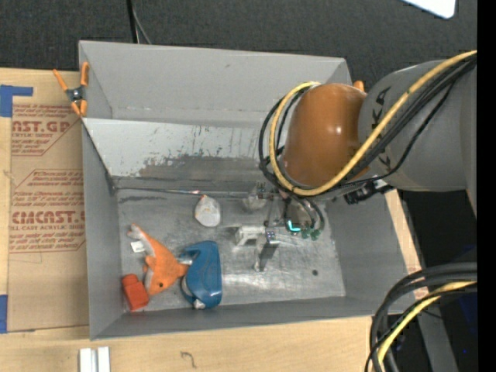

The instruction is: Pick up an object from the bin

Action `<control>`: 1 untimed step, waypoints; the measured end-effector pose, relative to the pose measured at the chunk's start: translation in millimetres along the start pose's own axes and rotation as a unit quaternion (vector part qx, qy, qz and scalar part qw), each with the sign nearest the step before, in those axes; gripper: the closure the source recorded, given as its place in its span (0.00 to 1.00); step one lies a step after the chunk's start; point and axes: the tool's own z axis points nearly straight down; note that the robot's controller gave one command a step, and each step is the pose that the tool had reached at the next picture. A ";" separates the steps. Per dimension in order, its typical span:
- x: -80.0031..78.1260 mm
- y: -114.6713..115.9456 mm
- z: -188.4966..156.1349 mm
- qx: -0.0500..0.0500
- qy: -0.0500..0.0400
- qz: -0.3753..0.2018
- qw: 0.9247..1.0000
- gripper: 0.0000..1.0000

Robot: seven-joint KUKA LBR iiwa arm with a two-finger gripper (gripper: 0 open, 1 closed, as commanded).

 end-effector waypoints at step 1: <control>-0.8 -0.1 -1.8 0.000 -0.002 0.000 1.000 0.00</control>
Offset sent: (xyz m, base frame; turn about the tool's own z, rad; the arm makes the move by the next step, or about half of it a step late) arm 0.0294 0.0494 -0.0306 0.0892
